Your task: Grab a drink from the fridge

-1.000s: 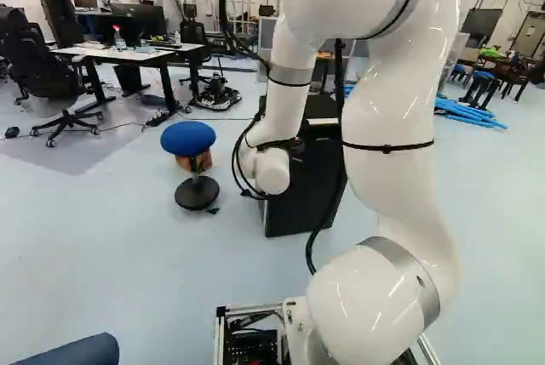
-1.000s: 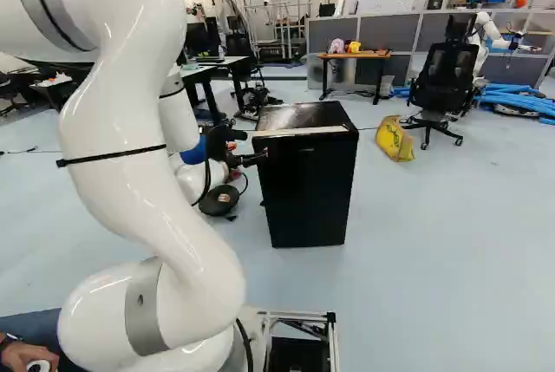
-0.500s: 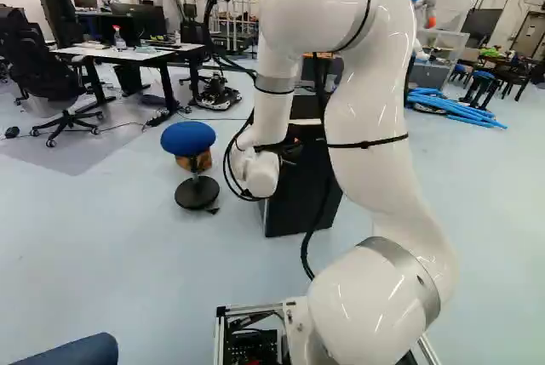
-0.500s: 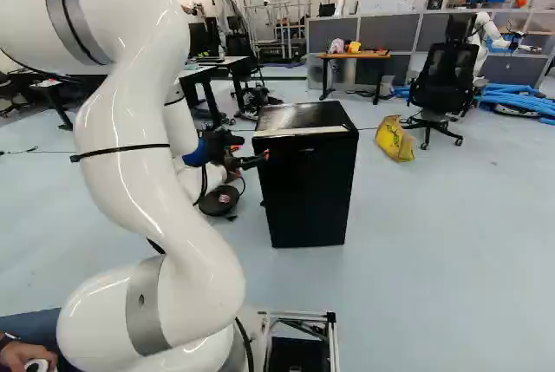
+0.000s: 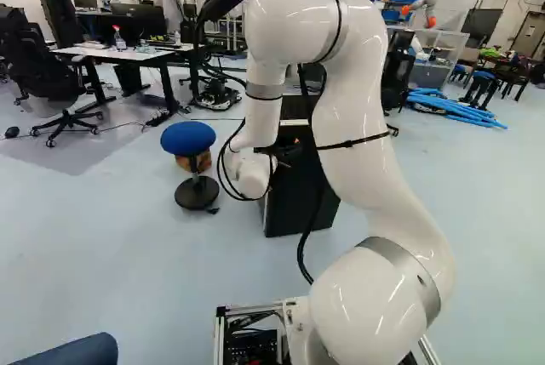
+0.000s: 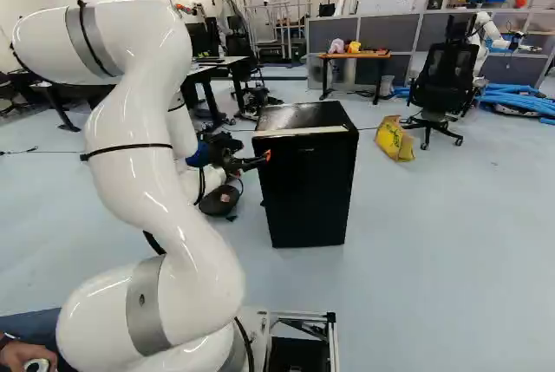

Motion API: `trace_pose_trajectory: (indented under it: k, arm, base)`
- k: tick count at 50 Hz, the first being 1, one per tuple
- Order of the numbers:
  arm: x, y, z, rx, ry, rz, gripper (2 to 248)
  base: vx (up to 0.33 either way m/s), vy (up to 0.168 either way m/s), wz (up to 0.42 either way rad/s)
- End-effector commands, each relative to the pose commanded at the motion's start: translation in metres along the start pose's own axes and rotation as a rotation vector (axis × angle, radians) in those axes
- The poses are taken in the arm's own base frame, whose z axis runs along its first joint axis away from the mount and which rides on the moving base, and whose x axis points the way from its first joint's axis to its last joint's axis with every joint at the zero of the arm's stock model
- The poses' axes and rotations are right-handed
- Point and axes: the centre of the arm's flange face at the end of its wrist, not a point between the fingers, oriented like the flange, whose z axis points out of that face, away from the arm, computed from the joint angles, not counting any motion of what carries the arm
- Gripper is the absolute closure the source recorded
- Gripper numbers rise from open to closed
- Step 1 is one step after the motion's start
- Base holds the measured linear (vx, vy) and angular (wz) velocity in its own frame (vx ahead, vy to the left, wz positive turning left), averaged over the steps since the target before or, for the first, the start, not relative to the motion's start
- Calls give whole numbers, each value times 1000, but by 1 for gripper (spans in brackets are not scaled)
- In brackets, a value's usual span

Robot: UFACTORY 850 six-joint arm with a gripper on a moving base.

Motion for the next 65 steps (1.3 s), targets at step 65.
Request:
trace_pose_trajectory:
  k: [65]
  arm:
    - [0, -8, 16, -99, 37, 33, 3]
  base:
    - [0, 0, 0]
